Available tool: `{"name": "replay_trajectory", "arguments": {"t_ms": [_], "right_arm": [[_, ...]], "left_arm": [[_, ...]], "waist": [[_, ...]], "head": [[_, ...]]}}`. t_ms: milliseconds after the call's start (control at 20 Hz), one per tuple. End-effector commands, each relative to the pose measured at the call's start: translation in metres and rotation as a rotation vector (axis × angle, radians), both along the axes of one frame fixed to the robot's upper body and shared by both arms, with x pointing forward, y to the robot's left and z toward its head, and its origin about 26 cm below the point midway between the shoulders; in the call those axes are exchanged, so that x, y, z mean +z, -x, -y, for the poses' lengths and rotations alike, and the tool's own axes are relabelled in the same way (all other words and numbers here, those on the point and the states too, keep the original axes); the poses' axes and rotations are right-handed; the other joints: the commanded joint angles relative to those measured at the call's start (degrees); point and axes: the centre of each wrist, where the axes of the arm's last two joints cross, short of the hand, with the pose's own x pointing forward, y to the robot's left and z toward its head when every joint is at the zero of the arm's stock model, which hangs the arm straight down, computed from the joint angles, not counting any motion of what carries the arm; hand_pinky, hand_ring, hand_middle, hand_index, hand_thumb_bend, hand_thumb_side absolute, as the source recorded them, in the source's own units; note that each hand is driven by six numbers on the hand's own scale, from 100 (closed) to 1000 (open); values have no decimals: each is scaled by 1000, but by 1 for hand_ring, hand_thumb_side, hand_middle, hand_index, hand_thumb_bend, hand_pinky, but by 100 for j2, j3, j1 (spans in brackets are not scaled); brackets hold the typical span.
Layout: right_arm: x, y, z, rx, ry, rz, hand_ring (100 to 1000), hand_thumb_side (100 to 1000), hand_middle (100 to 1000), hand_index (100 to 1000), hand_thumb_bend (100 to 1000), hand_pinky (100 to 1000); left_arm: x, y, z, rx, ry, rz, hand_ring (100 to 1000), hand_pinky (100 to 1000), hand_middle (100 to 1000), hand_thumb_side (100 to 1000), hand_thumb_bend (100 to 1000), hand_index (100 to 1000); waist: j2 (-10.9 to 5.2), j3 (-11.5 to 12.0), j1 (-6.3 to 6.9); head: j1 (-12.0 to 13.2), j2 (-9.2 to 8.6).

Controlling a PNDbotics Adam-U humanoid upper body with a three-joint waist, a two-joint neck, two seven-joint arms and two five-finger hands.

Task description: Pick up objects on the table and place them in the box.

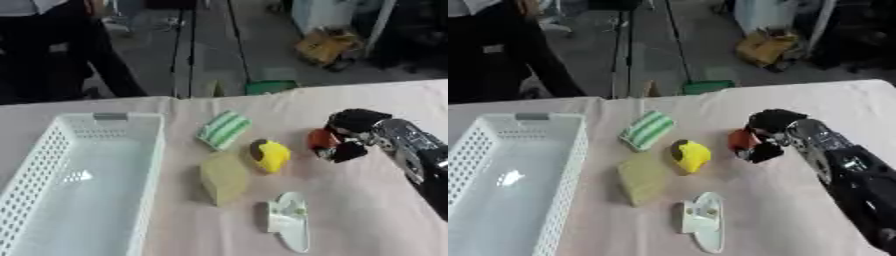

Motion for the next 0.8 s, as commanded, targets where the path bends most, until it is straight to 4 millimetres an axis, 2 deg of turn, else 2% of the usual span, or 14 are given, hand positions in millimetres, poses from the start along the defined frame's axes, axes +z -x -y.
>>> {"name": "replay_trajectory", "arguments": {"t_ms": [50,500,800], "right_arm": [[28,2,4,8,18,66,660,830,352,538,198,806],[49,5,-8,55,19,100,654,832,336,521,155,805],[73,10,-24,122,25,143,655,836,329,513,142,806]], "left_arm": [[9,2,-2,7,-14,24,966,1000,893,1000,100,916],[9,3,-3,10,-19,20,966,1000,893,1000,100,916],[10,3,-4,11,-24,19,966,1000,893,1000,100,917]], "waist": [[-140,-7,-20],[-195,-21,-87],[-249,-33,-157]], "head": [[24,32],[41,108],[105,101]]}}
